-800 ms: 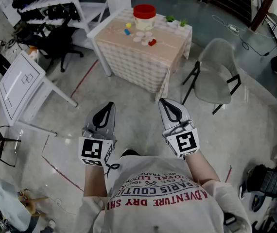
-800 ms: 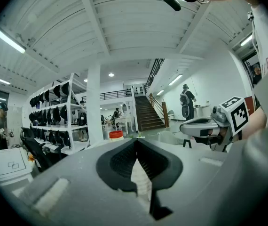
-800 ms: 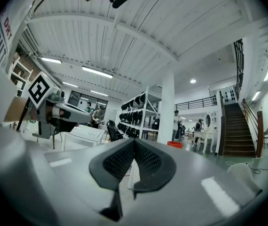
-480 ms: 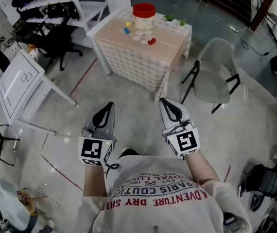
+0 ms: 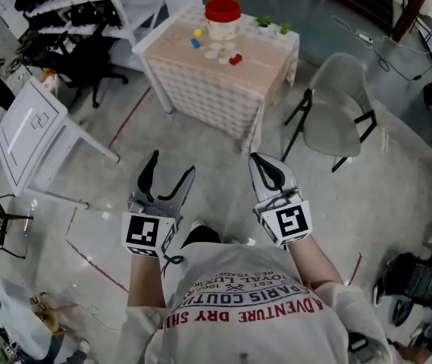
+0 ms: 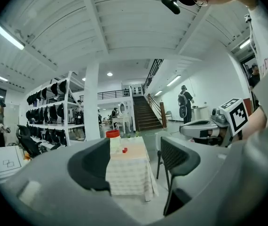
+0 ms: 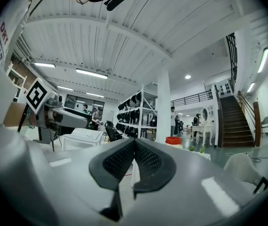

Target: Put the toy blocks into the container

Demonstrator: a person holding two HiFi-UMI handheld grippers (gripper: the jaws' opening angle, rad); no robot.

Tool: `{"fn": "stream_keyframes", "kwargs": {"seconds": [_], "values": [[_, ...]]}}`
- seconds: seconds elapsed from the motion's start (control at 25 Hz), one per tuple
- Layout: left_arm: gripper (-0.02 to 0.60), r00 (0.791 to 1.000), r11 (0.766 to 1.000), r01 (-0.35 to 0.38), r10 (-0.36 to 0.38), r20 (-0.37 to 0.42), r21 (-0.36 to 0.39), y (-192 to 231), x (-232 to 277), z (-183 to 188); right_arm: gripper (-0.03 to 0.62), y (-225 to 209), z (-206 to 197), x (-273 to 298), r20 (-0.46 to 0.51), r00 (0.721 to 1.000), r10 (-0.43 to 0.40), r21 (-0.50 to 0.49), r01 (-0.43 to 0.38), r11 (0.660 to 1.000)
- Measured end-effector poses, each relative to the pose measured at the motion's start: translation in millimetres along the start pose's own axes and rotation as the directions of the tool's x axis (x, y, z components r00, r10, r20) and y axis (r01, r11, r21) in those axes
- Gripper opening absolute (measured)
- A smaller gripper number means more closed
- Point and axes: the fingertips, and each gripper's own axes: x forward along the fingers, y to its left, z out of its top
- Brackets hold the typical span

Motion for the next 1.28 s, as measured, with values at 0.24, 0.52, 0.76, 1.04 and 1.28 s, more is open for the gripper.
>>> {"fn": "stream_keyframes", "kwargs": {"seconds": [0.24, 0.52, 0.76, 1.04, 1.28], "values": [[0.336, 1.000, 1.000, 0.005, -0.005, -0.026, -0.009, 26.2, 23.0, -11.8, 0.002, -10.3, -9.9, 27.7, -0.023, 1.000, -0.009, 0.005, 0.009, 1.000], [0.336, 0.999, 0.999, 0.031, -0.032, -0.037, -0.043, 83.4, 70.9, -34.4, 0.002, -23.0, -27.3, 99.4, -0.061, 0.998, -0.033, 0.005, 0.033, 0.999], [0.334, 0.997, 0.996, 0.059, -0.062, -0.042, -0.071, 173.1, 127.1, -48.5, 0.002, -29.9, -35.2, 204.4, -0.087, 0.995, -0.054, 0.004, 0.055, 0.998], [0.334, 0.986, 0.987, 0.149, -0.153, -0.066, -0.059, 271.8, 199.9, -59.4, 0.002, -45.3, -43.7, 328.9, -0.116, 0.986, -0.123, 0.021, 0.126, 0.992], [0.333, 0.961, 0.965, 0.262, -0.259, -0.096, 0.016, 312.7, 256.7, -67.0, 0.002, -69.9, -51.3, 398.6, -0.131, 0.972, -0.197, 0.017, 0.200, 0.980]]}}
